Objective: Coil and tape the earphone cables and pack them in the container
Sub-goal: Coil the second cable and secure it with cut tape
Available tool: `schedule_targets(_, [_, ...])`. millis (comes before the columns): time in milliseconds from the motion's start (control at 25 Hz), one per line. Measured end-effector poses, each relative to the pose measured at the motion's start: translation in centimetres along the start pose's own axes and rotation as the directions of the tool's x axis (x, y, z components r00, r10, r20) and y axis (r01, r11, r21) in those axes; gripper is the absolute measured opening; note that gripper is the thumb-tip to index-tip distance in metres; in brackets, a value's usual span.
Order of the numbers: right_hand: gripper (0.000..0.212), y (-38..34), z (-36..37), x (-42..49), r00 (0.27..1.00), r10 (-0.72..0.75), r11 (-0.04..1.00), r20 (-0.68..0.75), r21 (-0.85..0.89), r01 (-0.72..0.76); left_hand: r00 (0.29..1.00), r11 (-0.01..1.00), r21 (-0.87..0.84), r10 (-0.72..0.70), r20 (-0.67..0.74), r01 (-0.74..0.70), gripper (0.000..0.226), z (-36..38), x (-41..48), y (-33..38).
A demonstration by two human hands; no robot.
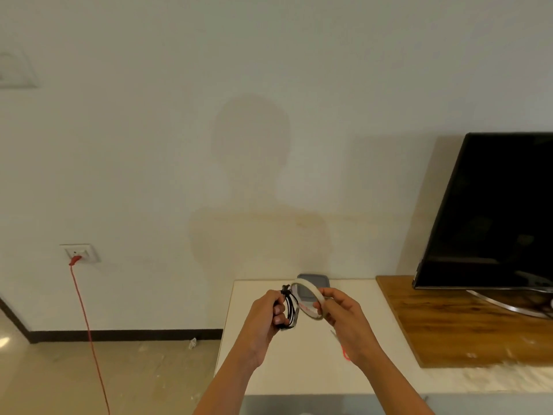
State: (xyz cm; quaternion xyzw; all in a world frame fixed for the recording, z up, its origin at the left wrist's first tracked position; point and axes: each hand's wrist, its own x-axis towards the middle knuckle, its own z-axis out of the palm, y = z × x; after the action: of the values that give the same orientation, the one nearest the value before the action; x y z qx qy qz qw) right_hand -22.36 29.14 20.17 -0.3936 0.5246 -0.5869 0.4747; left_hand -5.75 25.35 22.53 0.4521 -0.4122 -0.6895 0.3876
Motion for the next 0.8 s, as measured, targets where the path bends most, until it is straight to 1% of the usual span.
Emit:
schedule_targets(40, [0.022,-1.1,0.5,-0.8,1.0,-0.021,1.0,0.022,0.011,0.021,0.999,0.999,0.041,0.022,-0.04,-0.021,0.02,0.1,-0.7,0.5])
schedule_targets(120, [0.025,-2.9,1.4,-2.6,0.995,-0.071,0.997,0.075,0.002,0.071,0.99,0.98,0.181,0.097,-0.103,-0.077,0.028,0.1,-1.8,1.1])
schedule_targets(160, [0.026,-3.7,1.8,-3.4,0.99,-0.093,0.995,0.104,-0.017,0.095,0.985,0.966,0.233,0.137,-0.105,-0.109,0.033,0.2,-2.4,1.3])
schedule_targets(200, [0.025,-4.3,2.2,-4.2,0.986,-0.109,0.993,0.128,-0.039,0.115,0.981,0.958,0.249,0.171,-0.096,-0.143,0.037,0.4,-3.0,1.6])
schedule_targets(320, [0.019,-5.3,3.1,-5.9,0.977,-0.126,0.986,0.171,-0.088,0.142,0.971,0.963,0.182,0.219,-0.096,-0.199,0.044,0.8,-4.5,2.2])
schedule_targets(400, [0.012,-5.6,3.6,-6.8,0.983,-0.113,0.981,0.146,-0.139,0.134,0.966,0.964,0.146,0.239,-0.103,-0.223,0.031,1.0,-5.6,2.4])
schedule_targets(440, [0.011,-5.7,3.8,-7.1,0.987,-0.104,0.98,0.125,-0.157,0.124,0.964,0.963,0.148,0.243,-0.103,-0.227,0.028,1.1,-6.1,2.3])
schedule_targets(520, [0.018,-6.0,4.1,-7.7,0.99,-0.098,0.978,0.101,-0.176,0.115,0.967,0.966,0.134,0.236,-0.091,-0.223,0.032,1.1,-6.8,2.4])
schedule_targets(640, [0.013,-6.7,4.7,-8.5,0.984,-0.122,0.974,0.132,-0.172,0.144,0.967,0.973,0.055,0.231,-0.108,-0.226,0.032,1.2,-7.9,2.9])
schedule_targets(720, [0.015,-6.9,4.9,-9.0,0.977,-0.143,0.974,0.159,-0.153,0.168,0.962,0.97,-0.02,0.236,-0.136,-0.241,0.032,1.3,-8.4,3.6])
schedule_targets(800, [0.014,-7.0,4.9,-9.5,0.968,-0.168,0.975,0.185,-0.115,0.191,0.955,0.962,-0.043,0.26,-0.146,-0.268,0.036,1.3,-8.9,4.1])
